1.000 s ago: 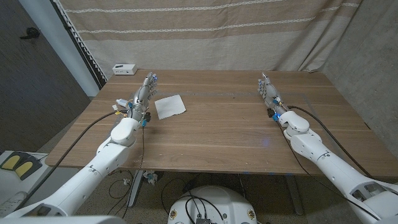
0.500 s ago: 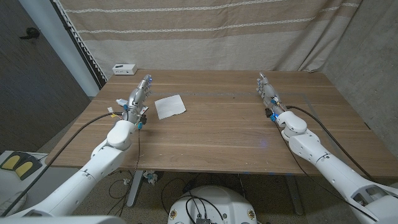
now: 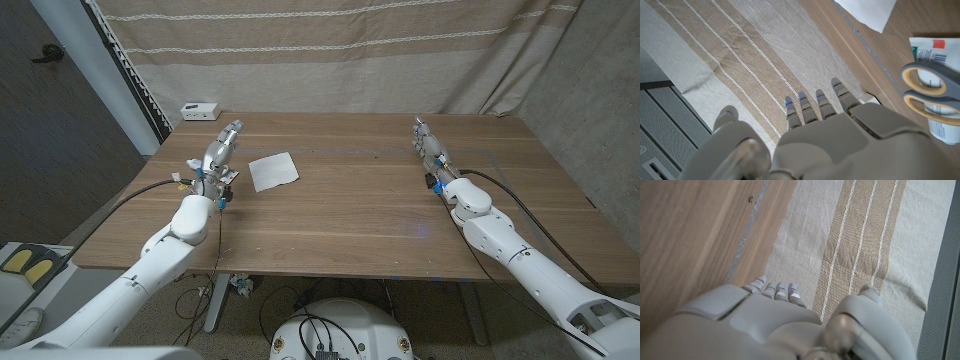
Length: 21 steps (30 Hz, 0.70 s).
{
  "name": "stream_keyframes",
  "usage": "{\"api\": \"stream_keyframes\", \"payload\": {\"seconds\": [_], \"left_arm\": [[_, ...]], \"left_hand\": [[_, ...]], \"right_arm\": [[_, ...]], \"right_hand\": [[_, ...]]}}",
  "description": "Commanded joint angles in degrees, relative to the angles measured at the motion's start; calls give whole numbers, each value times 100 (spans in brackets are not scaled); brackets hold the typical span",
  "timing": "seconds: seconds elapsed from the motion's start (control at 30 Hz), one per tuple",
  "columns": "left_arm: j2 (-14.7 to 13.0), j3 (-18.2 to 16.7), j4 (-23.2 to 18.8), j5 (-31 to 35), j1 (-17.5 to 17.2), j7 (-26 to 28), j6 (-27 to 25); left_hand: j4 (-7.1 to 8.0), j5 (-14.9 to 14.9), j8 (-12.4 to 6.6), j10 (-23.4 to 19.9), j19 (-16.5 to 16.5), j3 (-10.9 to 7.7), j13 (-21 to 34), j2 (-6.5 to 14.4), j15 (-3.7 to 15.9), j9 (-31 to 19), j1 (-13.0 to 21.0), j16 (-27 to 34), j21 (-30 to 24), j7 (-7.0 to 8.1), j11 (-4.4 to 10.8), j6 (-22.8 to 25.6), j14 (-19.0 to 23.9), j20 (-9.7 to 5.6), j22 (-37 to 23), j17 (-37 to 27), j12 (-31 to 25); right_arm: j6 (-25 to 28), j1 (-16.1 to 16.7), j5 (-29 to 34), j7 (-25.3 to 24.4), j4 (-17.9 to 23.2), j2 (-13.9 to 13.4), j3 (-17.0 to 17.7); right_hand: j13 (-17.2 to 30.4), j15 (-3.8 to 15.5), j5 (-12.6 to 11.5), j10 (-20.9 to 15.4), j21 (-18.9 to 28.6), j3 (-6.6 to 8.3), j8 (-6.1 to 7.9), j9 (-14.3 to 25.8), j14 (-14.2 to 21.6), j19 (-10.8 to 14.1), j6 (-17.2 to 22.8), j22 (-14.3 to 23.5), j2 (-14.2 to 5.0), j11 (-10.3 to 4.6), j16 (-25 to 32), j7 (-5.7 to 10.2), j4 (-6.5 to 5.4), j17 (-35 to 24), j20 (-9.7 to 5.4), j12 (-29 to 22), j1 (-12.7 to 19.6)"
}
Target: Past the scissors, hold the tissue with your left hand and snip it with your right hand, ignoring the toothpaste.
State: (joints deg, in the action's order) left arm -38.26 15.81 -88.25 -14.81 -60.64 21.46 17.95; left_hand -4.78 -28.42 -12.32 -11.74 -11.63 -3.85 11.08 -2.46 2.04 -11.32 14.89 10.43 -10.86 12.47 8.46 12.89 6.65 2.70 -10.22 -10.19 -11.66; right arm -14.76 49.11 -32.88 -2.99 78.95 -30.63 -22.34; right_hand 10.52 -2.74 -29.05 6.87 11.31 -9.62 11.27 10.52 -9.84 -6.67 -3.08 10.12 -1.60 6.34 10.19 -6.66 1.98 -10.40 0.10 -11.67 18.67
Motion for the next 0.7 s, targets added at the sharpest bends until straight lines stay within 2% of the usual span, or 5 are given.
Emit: {"api": "stream_keyframes", "payload": {"seconds": [0.03,0.3,0.5,0.63,0.7], "left_arm": [[40,-124,-311,707,-245,906,-352],[-11,-191,-625,1035,-444,1211,-666],[-13,-279,-801,1263,-599,1484,-895],[51,-340,-765,1386,-667,1709,-835],[21,-361,-806,1447,-710,1738,-913]], "left_hand": [[-171,123,-105,-367,-17,-60,14,31,1026,-5,294,34,-37,-166,-3,314,41,-445,-3,1,-141],[-222,191,-54,-463,-67,-79,14,34,1010,0,390,61,-51,-302,19,276,169,-541,0,2,-156],[-270,269,-77,-631,-108,-103,25,45,977,-4,494,105,-56,-366,65,415,356,-863,7,-5,-195],[-399,366,-50,-808,-556,-233,43,121,979,-14,840,150,-163,-506,122,415,703,-1315,18,-17,-227],[-458,390,-88,-901,-665,-292,45,118,1014,-17,1023,151,-165,-488,138,538,819,-1353,25,-13,-247]], "right_arm": [[73,25,67,-145,121,-20,1],[155,22,42,-100,189,-69,-1],[182,-32,93,-76,169,-94,-30],[185,-45,125,-123,169,-79,-36],[229,-48,224,-206,214,-115,-57]], "right_hand": [[27,54,-41,29,-20,-22,9,21,-206,-74,-42,17,-17,-49,20,2,45,6,-1,-17,101],[27,150,-69,48,-20,-28,-2,21,-225,-88,-81,17,-30,-165,21,96,73,6,-3,-20,153],[27,151,-78,26,-19,-33,-18,22,-215,-89,-131,17,-37,-166,28,151,80,5,-4,-32,167],[27,153,-83,10,-16,-36,-17,22,-211,-84,-135,18,-41,-156,30,138,82,5,-5,-39,174],[26,157,-86,10,-14,-39,-16,23,-201,-82,-136,18,-43,-185,35,143,84,5,-5,-40,177]]}}
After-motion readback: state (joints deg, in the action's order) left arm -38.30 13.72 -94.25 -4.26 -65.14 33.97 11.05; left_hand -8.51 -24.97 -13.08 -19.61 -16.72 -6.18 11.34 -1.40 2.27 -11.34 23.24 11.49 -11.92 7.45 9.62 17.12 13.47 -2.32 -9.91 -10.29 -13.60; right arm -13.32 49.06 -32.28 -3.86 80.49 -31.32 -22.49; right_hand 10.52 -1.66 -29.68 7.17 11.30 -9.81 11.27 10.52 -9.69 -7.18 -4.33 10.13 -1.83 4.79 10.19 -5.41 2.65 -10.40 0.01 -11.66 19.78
